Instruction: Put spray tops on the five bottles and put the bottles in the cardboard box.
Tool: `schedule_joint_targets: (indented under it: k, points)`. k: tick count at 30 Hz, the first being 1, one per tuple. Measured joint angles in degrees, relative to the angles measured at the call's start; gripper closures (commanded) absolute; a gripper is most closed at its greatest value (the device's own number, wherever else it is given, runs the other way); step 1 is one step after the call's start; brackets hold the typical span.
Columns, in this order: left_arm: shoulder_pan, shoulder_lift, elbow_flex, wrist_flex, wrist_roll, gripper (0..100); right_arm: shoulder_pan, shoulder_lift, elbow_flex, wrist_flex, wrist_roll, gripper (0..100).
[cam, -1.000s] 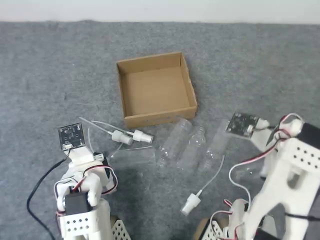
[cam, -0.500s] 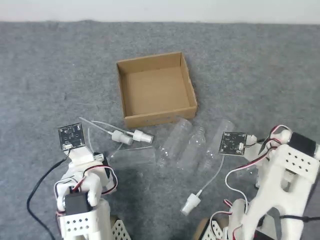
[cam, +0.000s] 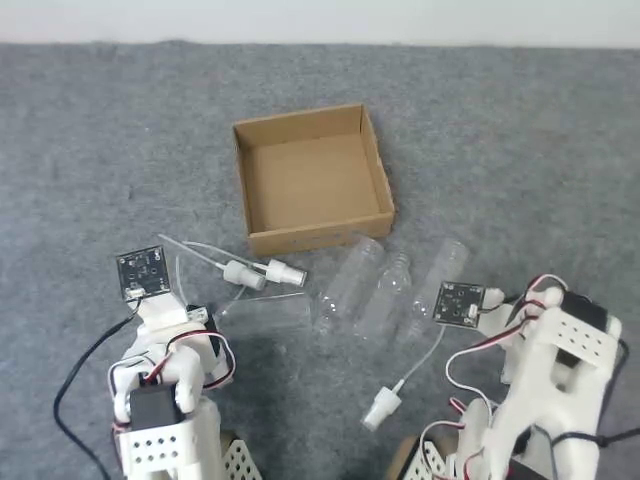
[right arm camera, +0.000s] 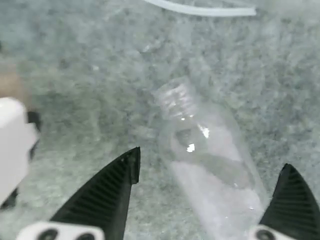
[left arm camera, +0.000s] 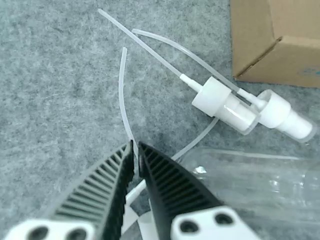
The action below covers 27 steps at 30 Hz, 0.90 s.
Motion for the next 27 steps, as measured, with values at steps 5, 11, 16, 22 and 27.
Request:
schedule_joint_targets:
  k: [5, 11, 16, 22, 27]
  points:
    - [0.0, 0.0, 0.0, 0.0, 0.0, 99, 2.8, 0.0, 3.4, -8.5, 0.0, 66.1]
    - [0.0, 0.0, 0.0, 0.0, 0.0, 99, 5.7, 0.0, 3.5, -10.6, 0.0, 80.7]
    - [0.0, 0.0, 0.0, 0.0, 0.0, 99, 5.8, -1.0, 3.5, -10.7, -5.7, 81.2]
    - [0.0, 0.0, 0.0, 0.0, 0.0, 99, 5.8, -1.1, 3.5, -10.7, -11.5, 81.3]
    - [0.0, 0.0, 0.0, 0.0, 0.0, 99, 5.8, -1.1, 3.5, -10.7, -19.9, 81.3]
